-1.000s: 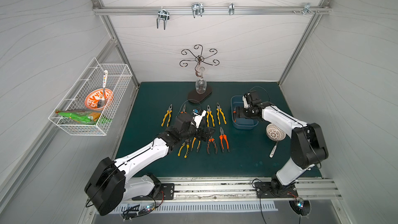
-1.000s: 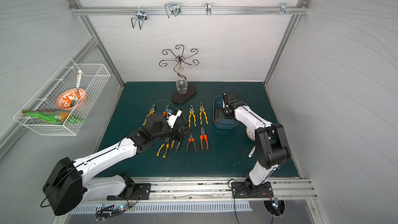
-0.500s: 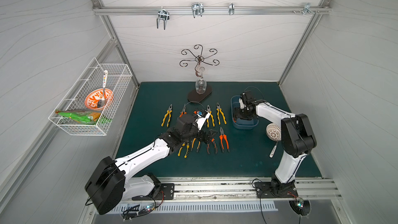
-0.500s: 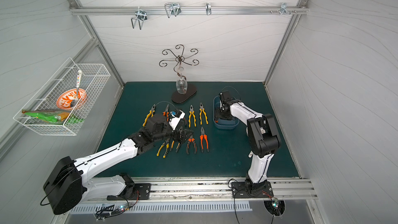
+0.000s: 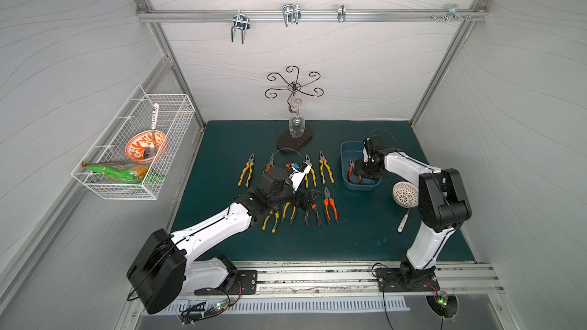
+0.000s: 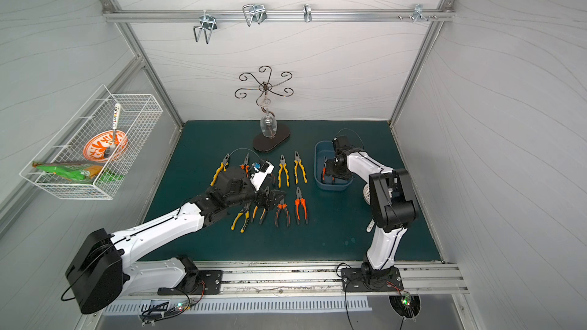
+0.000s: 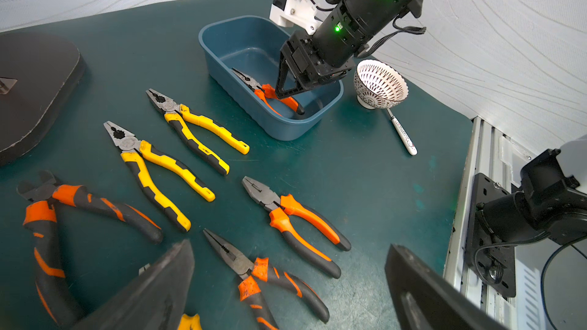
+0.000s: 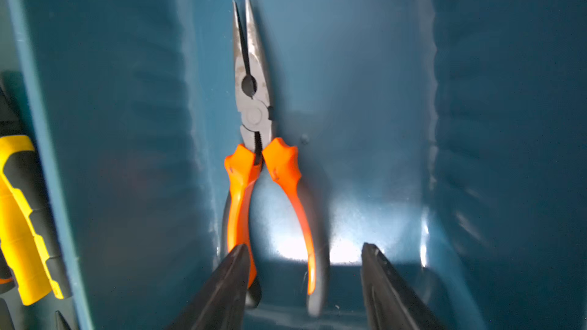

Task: Take the pliers out of the storage box
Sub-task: Pick up the pliers from the storage box.

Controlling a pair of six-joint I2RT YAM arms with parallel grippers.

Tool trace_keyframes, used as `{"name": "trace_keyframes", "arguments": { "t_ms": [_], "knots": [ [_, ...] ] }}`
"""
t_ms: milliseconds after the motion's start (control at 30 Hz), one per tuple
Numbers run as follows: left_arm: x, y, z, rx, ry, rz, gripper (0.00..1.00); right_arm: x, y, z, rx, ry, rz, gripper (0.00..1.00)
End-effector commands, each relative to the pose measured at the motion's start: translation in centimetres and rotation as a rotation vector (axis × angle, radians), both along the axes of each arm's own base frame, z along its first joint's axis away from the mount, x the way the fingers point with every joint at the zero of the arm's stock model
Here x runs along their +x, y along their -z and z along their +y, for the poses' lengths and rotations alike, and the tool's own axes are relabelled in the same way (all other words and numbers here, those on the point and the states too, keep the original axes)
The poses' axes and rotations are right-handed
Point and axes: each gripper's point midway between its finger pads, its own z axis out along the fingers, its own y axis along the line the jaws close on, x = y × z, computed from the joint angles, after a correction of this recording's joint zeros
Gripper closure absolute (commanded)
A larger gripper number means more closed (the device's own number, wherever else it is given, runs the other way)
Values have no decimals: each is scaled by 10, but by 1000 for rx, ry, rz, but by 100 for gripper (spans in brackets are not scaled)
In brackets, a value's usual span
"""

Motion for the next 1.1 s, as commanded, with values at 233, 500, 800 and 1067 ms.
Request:
{"name": "trace_keyframes", "arguments": {
  "t_ms": [233,500,800,1067],
  "knots": [
    [5,-26,-10,-45,23,-58,0,2,27,-4,-54,-25,67,61],
    [7,-25,-9,-45,10,-53,0,0,13,-7,-63,-26,22,93],
    [16,-27,-6,-62,-57,-33,0,3,-32,-11,-44,-12,-122,100],
    [39,-34,-3,-195,-236,142,0,-2,-76,6,15,-55,-230,100]
  ]
}}
